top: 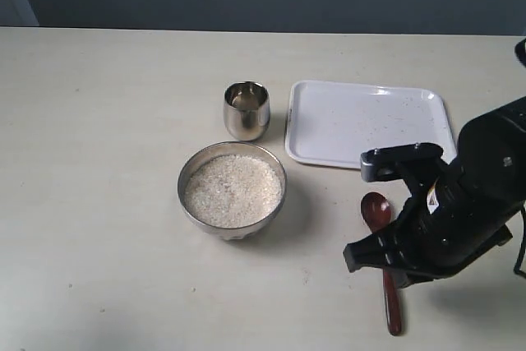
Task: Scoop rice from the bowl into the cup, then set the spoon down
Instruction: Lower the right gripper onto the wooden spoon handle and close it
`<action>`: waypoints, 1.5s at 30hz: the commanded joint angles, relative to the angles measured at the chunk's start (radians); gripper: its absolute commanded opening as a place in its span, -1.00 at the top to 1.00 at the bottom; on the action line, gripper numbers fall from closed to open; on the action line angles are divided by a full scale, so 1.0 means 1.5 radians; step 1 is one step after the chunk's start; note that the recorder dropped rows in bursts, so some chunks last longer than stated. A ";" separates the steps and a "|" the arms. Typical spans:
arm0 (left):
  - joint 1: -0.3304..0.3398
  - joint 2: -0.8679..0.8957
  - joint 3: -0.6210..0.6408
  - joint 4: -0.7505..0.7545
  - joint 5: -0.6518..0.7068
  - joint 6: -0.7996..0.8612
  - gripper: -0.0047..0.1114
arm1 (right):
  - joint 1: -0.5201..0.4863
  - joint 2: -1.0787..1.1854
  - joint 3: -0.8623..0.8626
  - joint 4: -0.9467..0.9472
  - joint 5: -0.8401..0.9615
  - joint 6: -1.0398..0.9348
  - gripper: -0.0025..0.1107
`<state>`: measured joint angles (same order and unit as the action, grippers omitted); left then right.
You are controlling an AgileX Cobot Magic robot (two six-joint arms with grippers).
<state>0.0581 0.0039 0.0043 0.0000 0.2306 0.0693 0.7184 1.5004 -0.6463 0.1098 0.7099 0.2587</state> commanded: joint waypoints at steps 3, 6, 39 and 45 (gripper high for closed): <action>0.000 -0.003 -0.003 -0.004 -0.009 -0.002 0.91 | 0.001 0.039 0.007 0.010 -0.020 0.003 0.61; 0.000 -0.003 -0.003 -0.004 -0.009 -0.002 0.91 | 0.001 0.041 0.007 0.008 -0.021 0.003 0.21; -0.001 -0.003 -0.003 0.000 -0.009 -0.002 0.91 | 0.001 0.125 0.009 -0.099 -0.137 0.108 0.28; -0.001 -0.003 -0.003 0.000 -0.009 -0.002 0.91 | 0.001 0.163 0.009 -0.095 -0.139 0.108 0.29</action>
<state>0.0581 0.0039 0.0043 0.0000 0.2306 0.0693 0.7184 1.7061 -0.6402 -0.0341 0.5088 0.4186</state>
